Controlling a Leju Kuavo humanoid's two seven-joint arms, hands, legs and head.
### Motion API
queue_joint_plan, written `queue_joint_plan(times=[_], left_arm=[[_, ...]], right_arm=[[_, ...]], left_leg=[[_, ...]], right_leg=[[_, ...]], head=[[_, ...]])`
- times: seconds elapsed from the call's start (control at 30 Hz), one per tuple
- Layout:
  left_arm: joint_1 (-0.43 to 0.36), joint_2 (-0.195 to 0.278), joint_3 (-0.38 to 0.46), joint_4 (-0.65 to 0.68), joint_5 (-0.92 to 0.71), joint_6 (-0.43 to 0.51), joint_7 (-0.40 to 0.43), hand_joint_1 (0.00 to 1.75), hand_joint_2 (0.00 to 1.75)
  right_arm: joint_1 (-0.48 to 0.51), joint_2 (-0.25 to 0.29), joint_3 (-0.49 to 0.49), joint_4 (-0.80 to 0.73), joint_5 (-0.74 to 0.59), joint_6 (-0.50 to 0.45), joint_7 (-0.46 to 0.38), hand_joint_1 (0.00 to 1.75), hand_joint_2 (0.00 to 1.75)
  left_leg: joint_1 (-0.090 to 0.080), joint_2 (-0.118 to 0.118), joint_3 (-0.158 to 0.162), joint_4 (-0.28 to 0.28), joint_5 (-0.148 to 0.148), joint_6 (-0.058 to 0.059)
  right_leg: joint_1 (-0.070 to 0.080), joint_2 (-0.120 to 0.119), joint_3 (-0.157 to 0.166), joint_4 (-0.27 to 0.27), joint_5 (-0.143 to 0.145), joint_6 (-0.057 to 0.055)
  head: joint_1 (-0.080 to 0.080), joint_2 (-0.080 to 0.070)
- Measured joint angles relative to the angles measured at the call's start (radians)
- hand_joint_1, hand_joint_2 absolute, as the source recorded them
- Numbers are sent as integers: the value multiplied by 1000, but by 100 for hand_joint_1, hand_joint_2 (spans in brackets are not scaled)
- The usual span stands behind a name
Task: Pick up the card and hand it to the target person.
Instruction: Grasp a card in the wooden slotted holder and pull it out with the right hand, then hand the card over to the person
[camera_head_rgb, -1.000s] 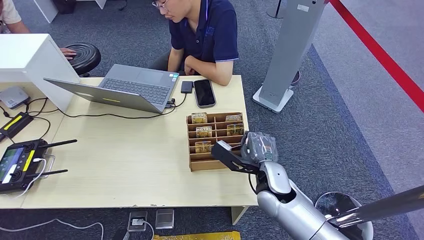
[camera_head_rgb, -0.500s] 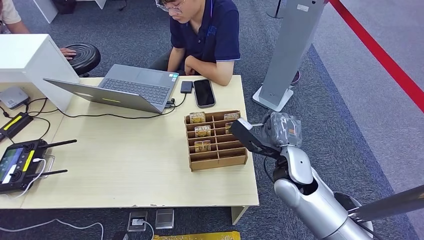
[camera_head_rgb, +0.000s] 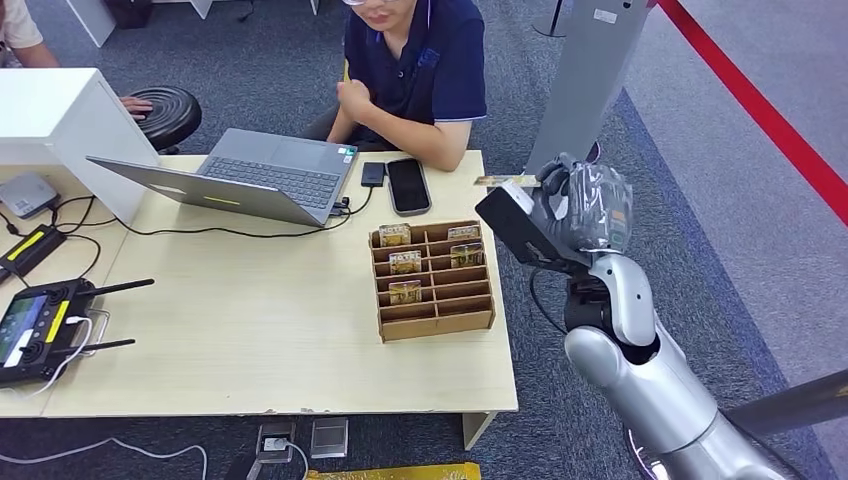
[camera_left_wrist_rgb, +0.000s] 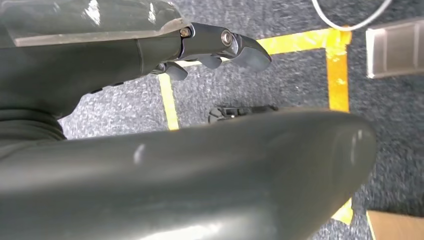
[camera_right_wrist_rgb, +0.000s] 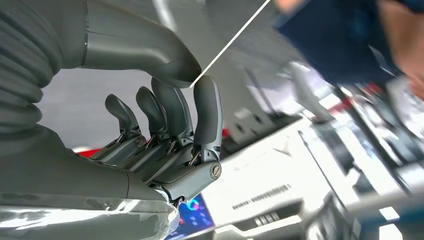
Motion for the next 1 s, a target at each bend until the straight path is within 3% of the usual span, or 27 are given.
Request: queue_joint_plan(times=[0.1, 0.23, 0.47, 0.73, 0.87, 0.9, 0.97, 1.0], left_arm=[[-19, -4, -8, 0, -9, -7, 6, 0, 0], [-32, -11, -17, 0, -12, -10, 14, 0, 0], [-35, -15, -25, 0, -12, -9, 16, 0, 0], [-31, -15, -28, 0, -1, 0, 18, 0, 0], [-27, -15, -28, 0, 2, 0, 16, 0, 175], [-27, -15, -28, 0, 3, 0, 14, 0, 175], [-26, -15, -28, 0, 3, -2, 7, 0, 87], [-25, -15, -28, 0, 2, -4, 5, 0, 44]], right_arm=[[-73, 30, 28, 102, -9, -109, -62, 147, 175], [-155, 75, 57, 253, -8, -174, -92, 147, 175], [-233, 134, 88, 444, -10, -204, -108, 147, 175], [-267, 176, 109, 543, -33, -224, -131, 147, 175], [-280, 195, 121, 583, -40, -224, -132, 107, 175], [-284, 199, 125, 593, -40, -224, -132, 99, 175], [-292, 207, 130, 614, -41, -224, -132, 74, 175], [-295, 209, 132, 621, -42, -224, -132, 51, 175]], left_leg=[[0, 0, 0, 0, 0, 0], [0, -1, -1, 0, 0, 0], [0, -1, -1, 0, 0, 0], [0, -1, -1, 0, 0, 0], [0, -1, -1, 0, 0, 0], [0, -1, -1, 0, 0, 0], [0, -1, -1, 0, 0, 0], [0, -1, -1, 0, 0, 0]], right_leg=[[0, 0, 0, 0, 0, 0], [0, -1, 0, 0, 0, 0], [0, -1, -1, 0, 0, 0], [0, -1, -1, 0, 0, 0], [0, -1, -1, 0, 0, 0], [0, -1, -1, 0, 0, 0], [0, -1, -1, 0, 0, 0], [0, -1, -1, 0, 0, 0]], head=[[1, 0], [1, 0], [1, 0], [1, 0], [1, 0], [1, 0], [1, 0], [1, 0]])
